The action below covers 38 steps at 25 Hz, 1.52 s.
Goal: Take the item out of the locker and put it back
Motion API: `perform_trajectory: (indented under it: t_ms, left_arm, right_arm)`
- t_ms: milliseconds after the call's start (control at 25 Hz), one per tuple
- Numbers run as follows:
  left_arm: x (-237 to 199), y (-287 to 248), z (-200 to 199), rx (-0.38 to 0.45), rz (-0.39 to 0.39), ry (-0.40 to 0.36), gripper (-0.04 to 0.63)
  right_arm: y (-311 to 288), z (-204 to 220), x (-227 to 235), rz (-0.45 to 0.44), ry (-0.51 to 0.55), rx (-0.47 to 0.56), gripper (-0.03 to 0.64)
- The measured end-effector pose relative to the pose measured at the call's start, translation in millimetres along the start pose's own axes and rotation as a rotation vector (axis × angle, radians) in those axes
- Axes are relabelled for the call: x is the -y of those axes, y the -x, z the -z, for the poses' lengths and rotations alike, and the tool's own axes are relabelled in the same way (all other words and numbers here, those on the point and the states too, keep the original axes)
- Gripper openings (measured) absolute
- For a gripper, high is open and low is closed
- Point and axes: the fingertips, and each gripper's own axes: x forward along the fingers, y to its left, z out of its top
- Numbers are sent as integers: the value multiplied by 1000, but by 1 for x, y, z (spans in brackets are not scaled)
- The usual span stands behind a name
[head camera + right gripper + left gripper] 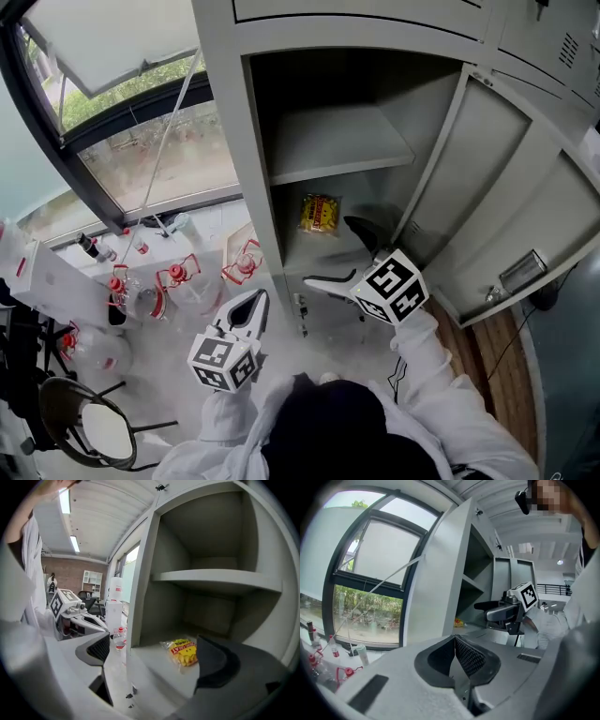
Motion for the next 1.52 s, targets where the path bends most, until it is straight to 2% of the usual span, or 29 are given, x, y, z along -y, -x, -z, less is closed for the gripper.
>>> perform_trajectory:
  t_ms: [400, 640, 920, 1240, 1440, 1520]
  left_arm:
    - [-40, 29, -14, 39, -76, 38, 9]
    - [-54, 29, -20, 45, -82, 34, 9]
    - [-62, 23, -25, 66, -97, 40, 8]
    - [-77, 17, -32, 93, -149, 50, 9]
    - [-78, 7, -35, 104, -153, 61, 9]
    - [-80, 4, -35, 107, -157, 63, 9]
  right_arm:
    - [-49, -21, 27, -87, 62, -67, 575]
    - [-71, -10, 37, -155, 108, -150, 575]
    - [-90, 11, 56, -184, 145, -255, 575]
    - [-102, 39, 61, -322, 149, -378, 577]
    - [-110, 51, 74, -320, 193, -441, 577]
    - [-112, 55, 76, -331, 177, -446, 578]
